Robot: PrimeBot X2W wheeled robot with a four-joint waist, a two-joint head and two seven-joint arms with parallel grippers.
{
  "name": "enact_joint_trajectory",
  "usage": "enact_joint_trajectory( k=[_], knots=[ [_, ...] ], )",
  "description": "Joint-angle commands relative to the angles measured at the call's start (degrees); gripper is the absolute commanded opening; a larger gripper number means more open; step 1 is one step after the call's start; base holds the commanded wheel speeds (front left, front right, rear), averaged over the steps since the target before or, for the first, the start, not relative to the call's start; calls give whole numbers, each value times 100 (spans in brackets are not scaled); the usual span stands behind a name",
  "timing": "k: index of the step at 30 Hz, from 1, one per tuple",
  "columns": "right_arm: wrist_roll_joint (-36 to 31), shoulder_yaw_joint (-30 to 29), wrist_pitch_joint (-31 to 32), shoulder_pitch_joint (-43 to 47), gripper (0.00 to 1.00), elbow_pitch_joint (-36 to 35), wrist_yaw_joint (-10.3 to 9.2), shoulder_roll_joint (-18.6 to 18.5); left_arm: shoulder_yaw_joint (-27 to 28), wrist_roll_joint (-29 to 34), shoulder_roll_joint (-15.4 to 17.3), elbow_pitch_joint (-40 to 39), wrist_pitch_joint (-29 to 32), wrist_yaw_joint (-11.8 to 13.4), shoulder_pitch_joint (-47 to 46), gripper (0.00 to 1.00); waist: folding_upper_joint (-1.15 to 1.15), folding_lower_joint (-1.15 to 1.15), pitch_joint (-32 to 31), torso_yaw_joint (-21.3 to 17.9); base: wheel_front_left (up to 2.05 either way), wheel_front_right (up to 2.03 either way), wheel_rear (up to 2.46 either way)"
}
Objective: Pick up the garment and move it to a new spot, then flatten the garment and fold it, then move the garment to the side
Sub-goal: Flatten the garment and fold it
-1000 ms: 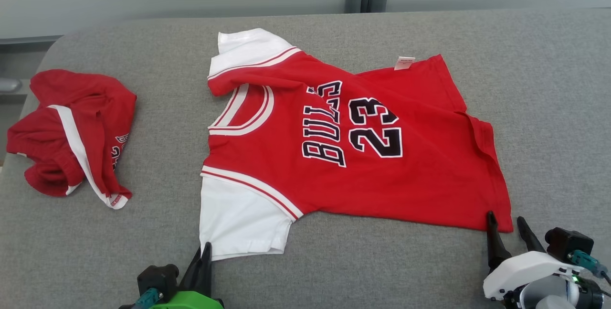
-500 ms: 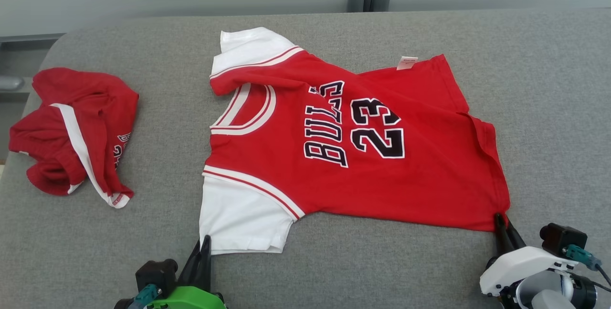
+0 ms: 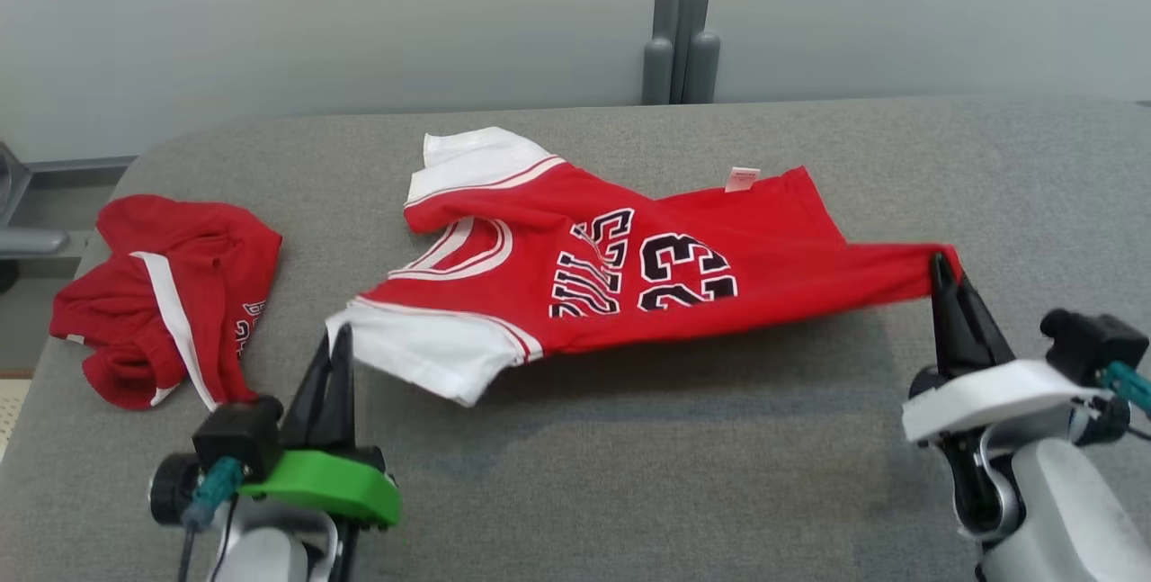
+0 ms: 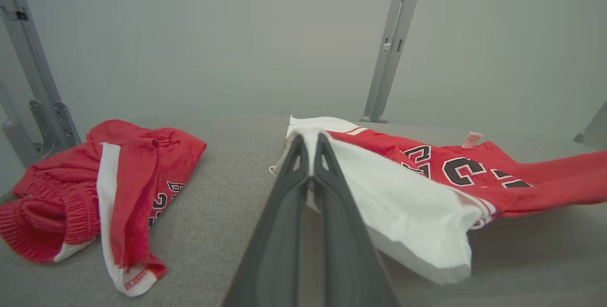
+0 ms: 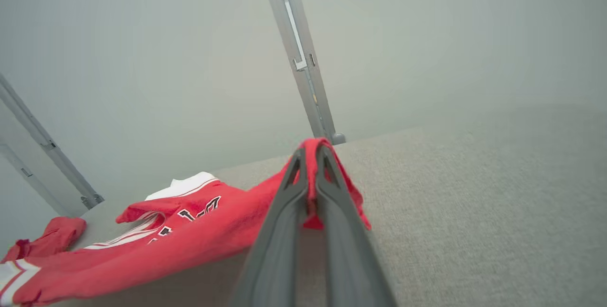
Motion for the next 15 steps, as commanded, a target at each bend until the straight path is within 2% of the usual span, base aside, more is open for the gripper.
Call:
enact_joint_trajectory(
  k=[1, 7, 11, 15],
  knots=[
    [-2, 105, -4, -233, 0, -67, -4, -100, 45, 113, 126, -66, 4, -55, -300, 0, 0, 0, -141, -40, 0, 0, 0],
    [-46, 604, -4, -1402, 0, 32, -4, -559, -62, 381, 659, 146, 53, -173, -1698, 0, 0, 0, -24, -65, 0, 0, 0],
    [-69, 854, 8, -2477, 0, 355, -4, -840, -188, 497, 998, 305, 319, -200, -2879, 0, 0, 0, 342, -106, 0, 0, 0],
    [-78, 1064, 77, -3578, 0, 874, -5, -943, -405, 643, 1220, 589, 565, -231, -3992, 0, 0, 0, 836, -135, 0, 0, 0]
  ],
)
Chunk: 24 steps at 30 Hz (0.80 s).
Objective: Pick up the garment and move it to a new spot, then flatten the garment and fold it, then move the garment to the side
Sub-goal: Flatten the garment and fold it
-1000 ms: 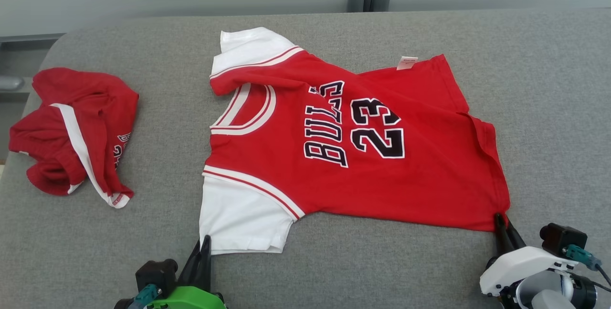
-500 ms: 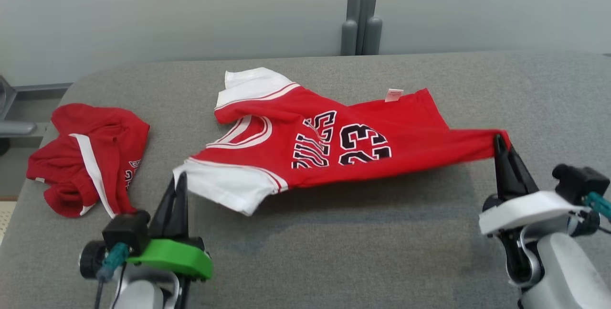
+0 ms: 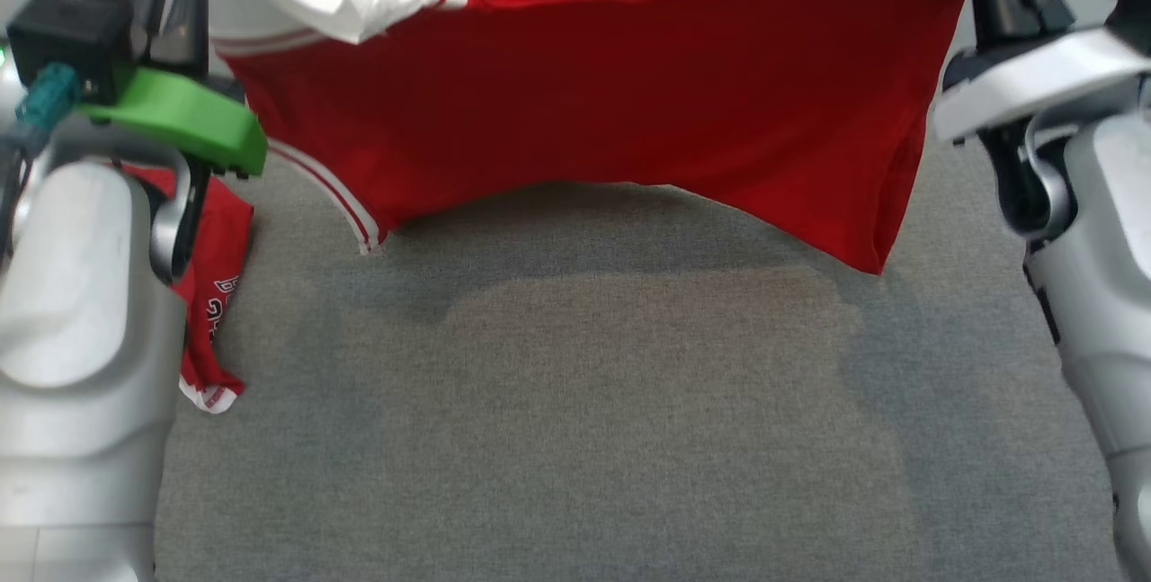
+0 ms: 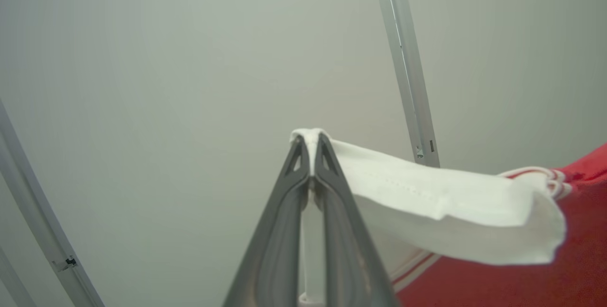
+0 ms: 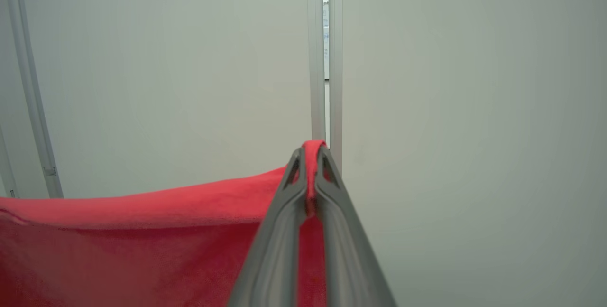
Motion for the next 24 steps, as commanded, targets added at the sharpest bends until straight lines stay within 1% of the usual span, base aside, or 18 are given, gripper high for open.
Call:
enact_joint_trajectory(
  k=[1, 5, 7, 8, 10, 13, 17, 18, 19, 24],
  knots=[
    [-27, 53, 17, -418, 0, 212, -5, -49, -111, 84, 47, 151, 51, -24, -429, 0, 0, 0, 567, -38, 0, 0, 0],
    [-153, 143, 35, -1315, 0, 734, -5, -65, -326, 172, 53, 534, 88, -30, -1330, 0, 0, 0, 1122, -14, 0, 0, 0],
    [-336, 244, 42, -1739, 0, 984, -4, -104, -454, 302, 96, 708, 36, -32, -1765, 0, 0, 0, 1362, 0, 0, 0, 0],
    [-376, 263, 54, -1983, 0, 1120, -4, -99, -528, 455, 181, 775, -15, -32, -2015, 0, 0, 0, 1485, -3, 0, 0, 0],
    [-582, 244, 45, -2548, 0, 1320, -6, -105, -598, 659, 296, 904, -82, 66, -2516, 0, 0, 0, 1756, -6, 0, 0, 0],
    [-888, 45, -12, -3207, 0, 1640, -6, -19, -721, 952, 361, 1163, -195, 199, -3149, 0, 0, 0, 1992, 9, 0, 0, 0],
    [-1264, -442, -62, -3916, 0, 1942, -6, 73, -840, 1200, 356, 1428, -362, 337, -4048, 0, 0, 0, 2039, 50, 0, 0, 0],
    [-1355, -569, -63, -4055, 0, 1937, -6, 108, -860, 1242, 353, 1479, -403, 374, -4250, 0, 0, 0, 2052, 53, 0, 0, 0],
    [-1355, -569, -63, -4055, 0, 1937, -6, 108, -860, 1242, 353, 1479, -403, 374, -4250, 0, 0, 0, 2052, 53, 0, 0, 0],
    [-1764, -1079, -59, -4236, 0, 1645, -6, 249, -981, 1394, 294, 1628, -524, 475, -5050, 0, 0, 0, 2078, 27, 0, 0, 0]
  ],
)
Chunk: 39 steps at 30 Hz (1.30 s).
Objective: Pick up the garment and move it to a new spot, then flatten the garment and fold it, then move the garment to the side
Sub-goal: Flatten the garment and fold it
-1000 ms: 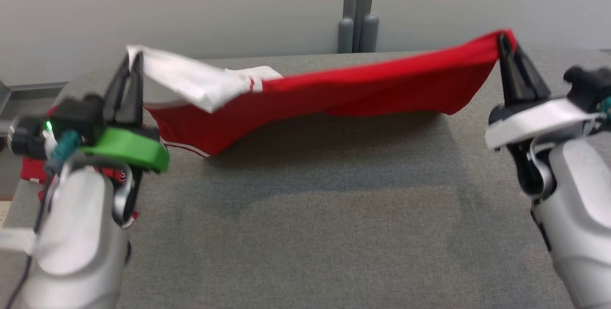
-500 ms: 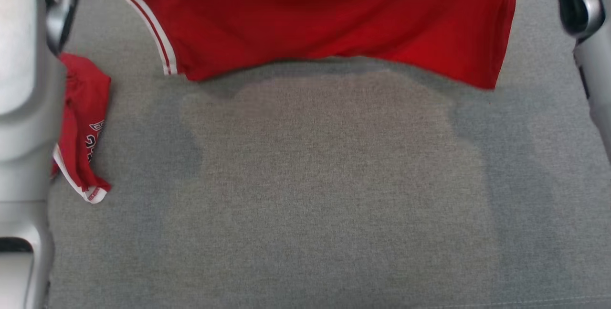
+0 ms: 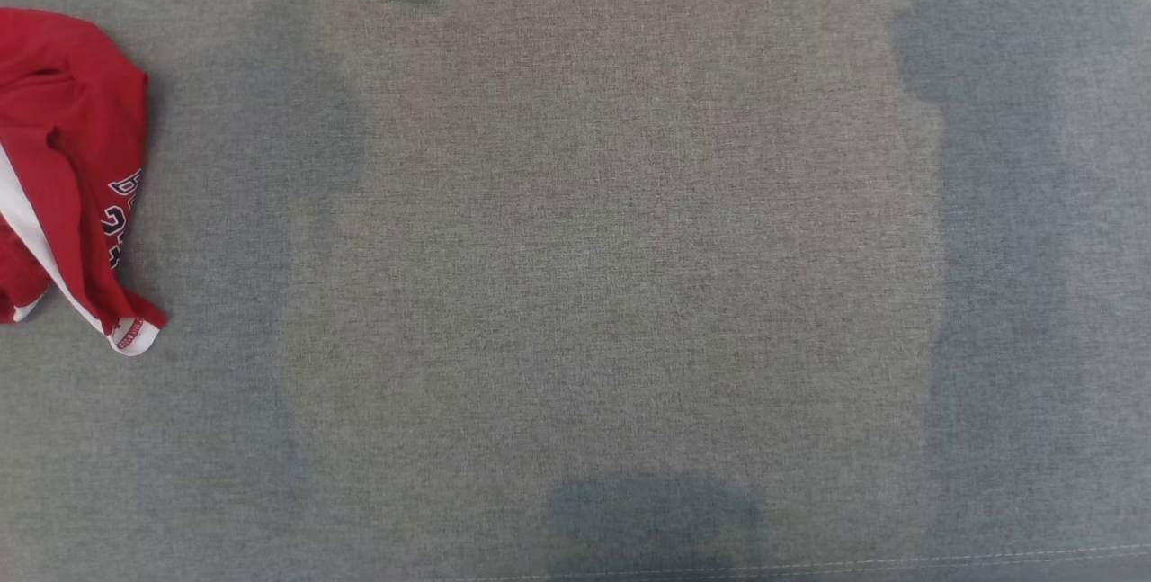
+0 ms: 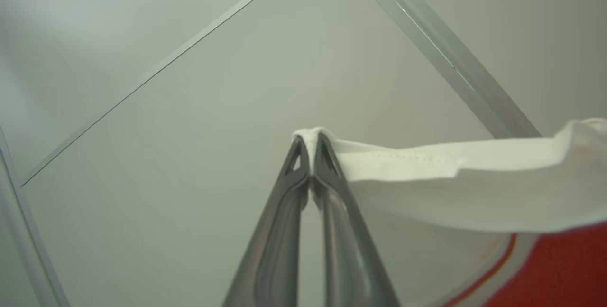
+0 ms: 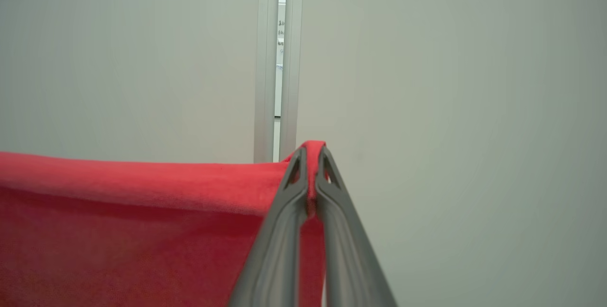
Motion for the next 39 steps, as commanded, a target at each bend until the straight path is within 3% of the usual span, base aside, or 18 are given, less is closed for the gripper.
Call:
enact_joint_trajectory(
  k=[1, 10, 18, 24, 31, 39],
  knots=[
    [-54, -103, -15, 21, 0, -59, -8, -18, -5, -27, -50, -17, -37, 14, -91, 0, 0, -2, 44, -10, 0, 0, 0],
    [-55, -434, -16, 822, 0, 156, -8, -314, -1, -551, -246, -626, -39, -78, 880, 0, 0, -2, 449, 51, 0, 0, 0],
    [1151, 68, -17, 2150, 0, 200, -8, -460, 243, -1096, -451, -1411, -41, -2, 2642, 0, 0, -2, 522, 61, 0, 0, 0],
    [2138, 459, -17, 3489, 0, -113, -8, -615, 617, -1392, -671, -1916, -41, 105, 4412, 0, 0, -2, 63, 30, 0, 0, 0],
    [3155, 1006, -17, 4987, 0, -404, -8, -809, 775, -1364, -1065, -1986, -41, -38, 6454, 0, 0, -2, -789, 23, 0, 0, 0],
    [3489, 1319, -17, 6228, 0, -521, -8, -837, 1055, -1453, -1374, -1883, -42, -47, 8007, 0, 0, -2, -1578, -10, 0, 0, 0]
  ],
)
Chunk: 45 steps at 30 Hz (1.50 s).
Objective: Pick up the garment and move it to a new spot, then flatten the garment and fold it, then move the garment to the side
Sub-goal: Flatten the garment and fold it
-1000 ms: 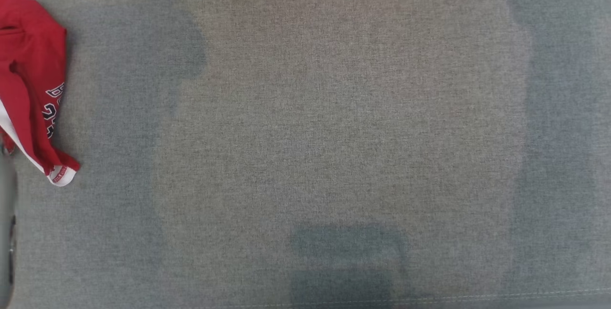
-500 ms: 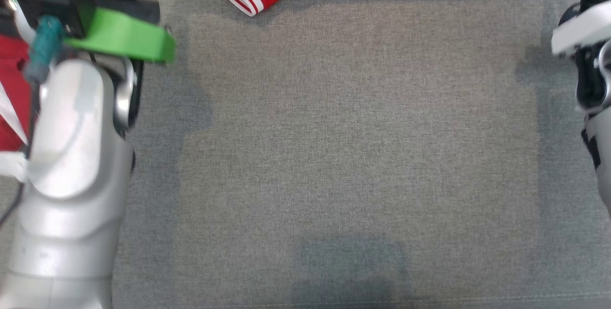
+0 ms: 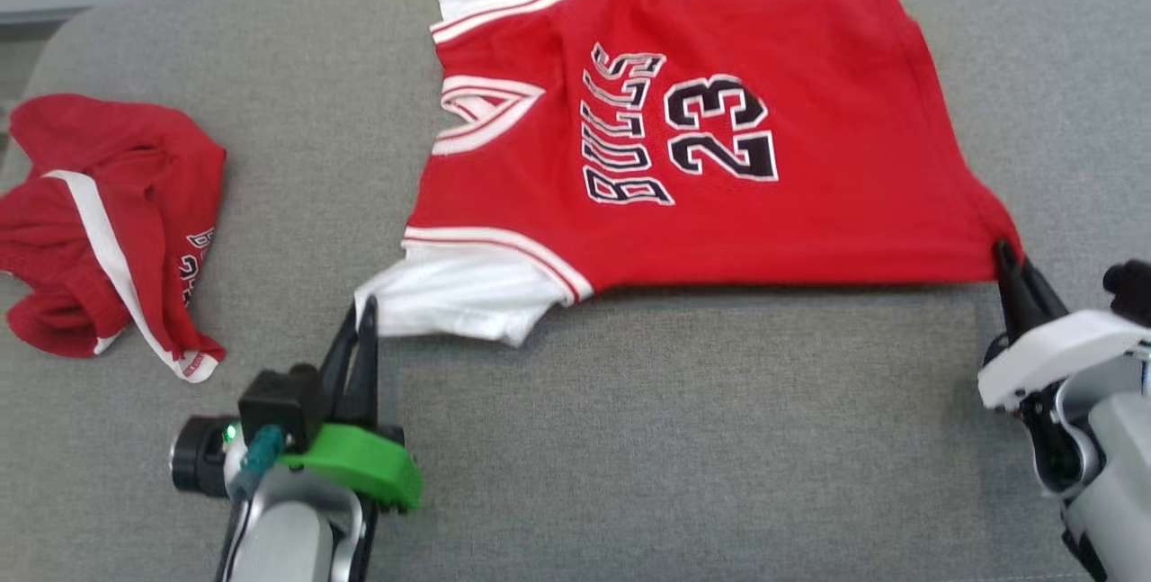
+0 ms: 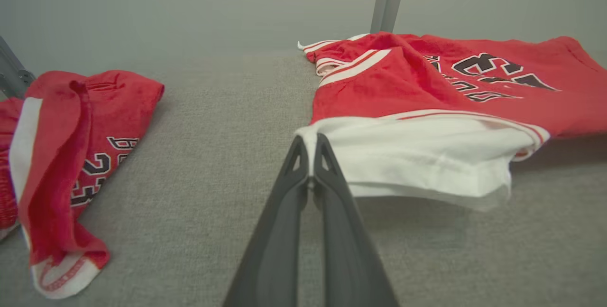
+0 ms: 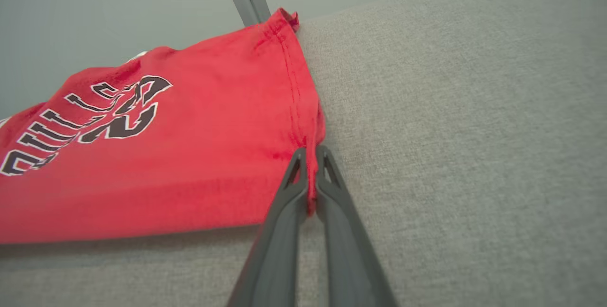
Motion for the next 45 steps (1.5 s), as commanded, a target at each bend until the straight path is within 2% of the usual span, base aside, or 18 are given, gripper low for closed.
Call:
enact_joint_trajectory(
  k=[1, 6, 10, 22, 36, 45],
  knots=[
    [-17, -1, -17, 148, 0, 0, -8, -12, 16, 24, 9, 12, -1, 2, 124, 0, 0, 1, -571, -35, 0, 0, 0],
    [-169, 8, -17, 725, 0, -31, -8, 89, 16, 156, -31, 147, -1, -87, 811, 0, 0, 1, -1038, -46, 0, 0, 0],
    [-240, -66, -17, 1093, 0, -43, -8, 205, 181, 126, -55, 167, -1, -45, 1232, 0, 0, 1, -1367, -62, 0, 0, 0],
    [-627, -652, -17, 2043, 0, -138, -10, 601, 401, 228, -70, 257, -1, -57, 2096, 0, 0, 1, -1933, 31, 0, 0, 0],
    [-673, -653, -18, 2669, 0, -108, -10, 585, 350, 244, -70, 202, -1, -54, 2829, 0, 0, 1, -2074, 101, 0, 0, 0],
    [-714, -730, -17, 2582, 0, -254, -10, 682, 311, 212, -71, -205, -1, -107, 2562, 0, 0, 1, -1948, 146, 0, 0, 0]
  ],
)
